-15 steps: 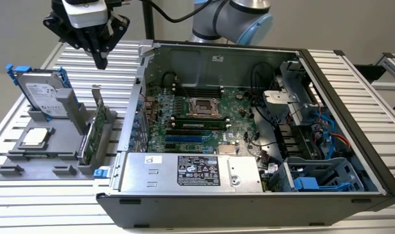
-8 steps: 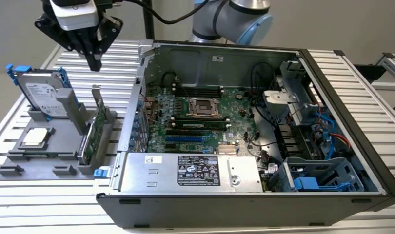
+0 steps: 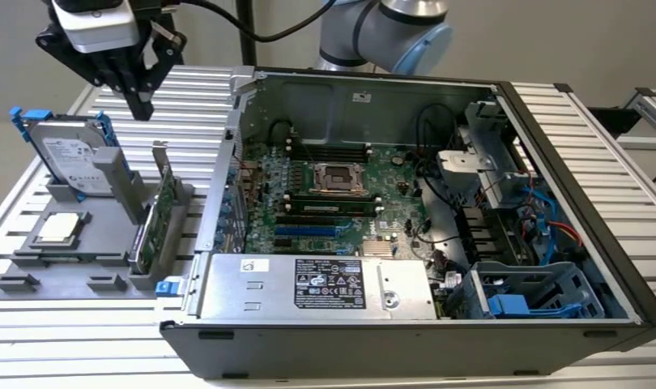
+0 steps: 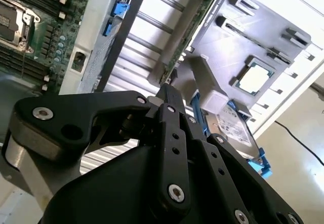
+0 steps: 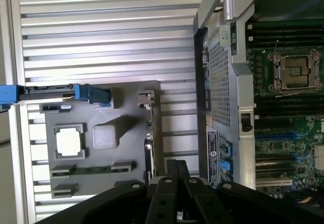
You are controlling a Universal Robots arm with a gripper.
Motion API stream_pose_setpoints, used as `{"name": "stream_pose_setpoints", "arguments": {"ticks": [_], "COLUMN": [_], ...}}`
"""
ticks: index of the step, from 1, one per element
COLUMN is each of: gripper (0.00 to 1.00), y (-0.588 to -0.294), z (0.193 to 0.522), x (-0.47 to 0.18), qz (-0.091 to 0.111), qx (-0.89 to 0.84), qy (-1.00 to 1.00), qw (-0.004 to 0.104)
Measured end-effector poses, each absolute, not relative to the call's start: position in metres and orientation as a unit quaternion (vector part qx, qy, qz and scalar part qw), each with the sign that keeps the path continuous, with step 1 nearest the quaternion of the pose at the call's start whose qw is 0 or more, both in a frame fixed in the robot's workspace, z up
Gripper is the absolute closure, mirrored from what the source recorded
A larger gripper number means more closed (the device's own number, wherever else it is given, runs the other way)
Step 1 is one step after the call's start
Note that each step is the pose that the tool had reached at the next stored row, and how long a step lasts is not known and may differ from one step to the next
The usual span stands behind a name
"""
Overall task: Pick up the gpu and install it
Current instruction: 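Reach for the gpu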
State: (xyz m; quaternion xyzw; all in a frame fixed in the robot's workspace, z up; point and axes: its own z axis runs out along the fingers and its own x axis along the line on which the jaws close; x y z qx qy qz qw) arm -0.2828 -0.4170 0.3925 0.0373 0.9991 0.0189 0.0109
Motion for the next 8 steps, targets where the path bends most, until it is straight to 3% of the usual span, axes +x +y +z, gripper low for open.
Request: {"name": "stream_pose_setpoints", "arguments": {"ticks": [8], "gripper": [1.0], "y": [-0.42], "z": [0.392], "x": [-0.299], "qz": [0.019], "qx": [0.038], "qy": [0.999], "qw": [0.011]}}
